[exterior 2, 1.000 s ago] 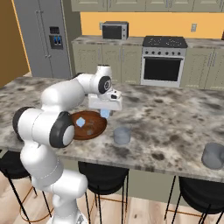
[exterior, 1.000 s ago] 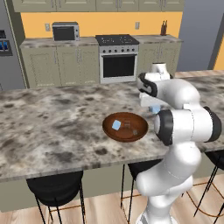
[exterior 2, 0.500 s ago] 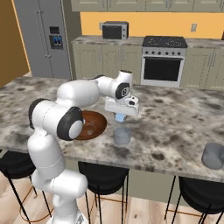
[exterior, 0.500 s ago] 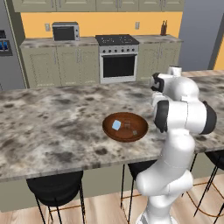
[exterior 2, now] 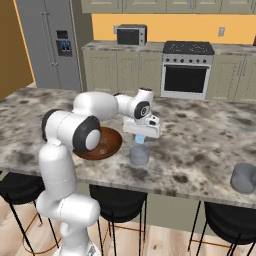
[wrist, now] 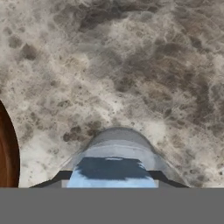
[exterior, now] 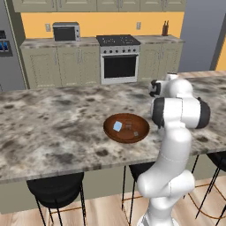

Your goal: There are four ice cubes in the ice bowl. Place two ice cubes in each glass of water.

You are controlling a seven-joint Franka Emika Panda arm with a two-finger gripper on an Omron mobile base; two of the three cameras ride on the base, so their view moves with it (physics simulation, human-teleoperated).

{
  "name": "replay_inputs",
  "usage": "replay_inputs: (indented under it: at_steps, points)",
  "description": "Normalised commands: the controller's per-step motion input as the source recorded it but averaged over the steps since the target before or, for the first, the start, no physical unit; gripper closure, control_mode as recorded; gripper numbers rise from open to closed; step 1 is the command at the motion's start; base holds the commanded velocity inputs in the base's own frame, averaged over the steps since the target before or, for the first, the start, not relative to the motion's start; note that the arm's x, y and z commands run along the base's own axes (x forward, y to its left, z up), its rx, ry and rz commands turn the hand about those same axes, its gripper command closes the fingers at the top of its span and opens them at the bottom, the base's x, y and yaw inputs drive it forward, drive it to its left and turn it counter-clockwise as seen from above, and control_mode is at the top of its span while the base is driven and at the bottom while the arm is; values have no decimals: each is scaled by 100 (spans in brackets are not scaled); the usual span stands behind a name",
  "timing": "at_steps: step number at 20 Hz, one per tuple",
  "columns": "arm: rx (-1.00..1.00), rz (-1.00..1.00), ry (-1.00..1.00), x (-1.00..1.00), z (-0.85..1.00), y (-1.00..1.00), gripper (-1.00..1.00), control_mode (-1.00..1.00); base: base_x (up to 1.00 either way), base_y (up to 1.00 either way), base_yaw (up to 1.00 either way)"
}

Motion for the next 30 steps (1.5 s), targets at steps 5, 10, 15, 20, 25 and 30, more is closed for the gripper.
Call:
replay_inputs:
  at_steps: [5, 10, 15, 20, 25, 30]
  points:
    - [0, 0, -1, 0, -14, -21, 100, -100, 0, 0, 0]
    - [0, 0, 0, 0, -6, -2, -100, -100, 0, 0, 0]
    - [0, 0, -6, -9, 4, 0, -100, -100, 0, 0, 0]
    - [0, 0, -18, -51, 50, 0, -100, -100, 0, 0, 0]
    - [2, 6, -9, -76, 48, 73, -100, -100, 0, 0, 0]
    - [4, 0, -1, -9, 4, 100, -100, -100, 0, 0, 0]
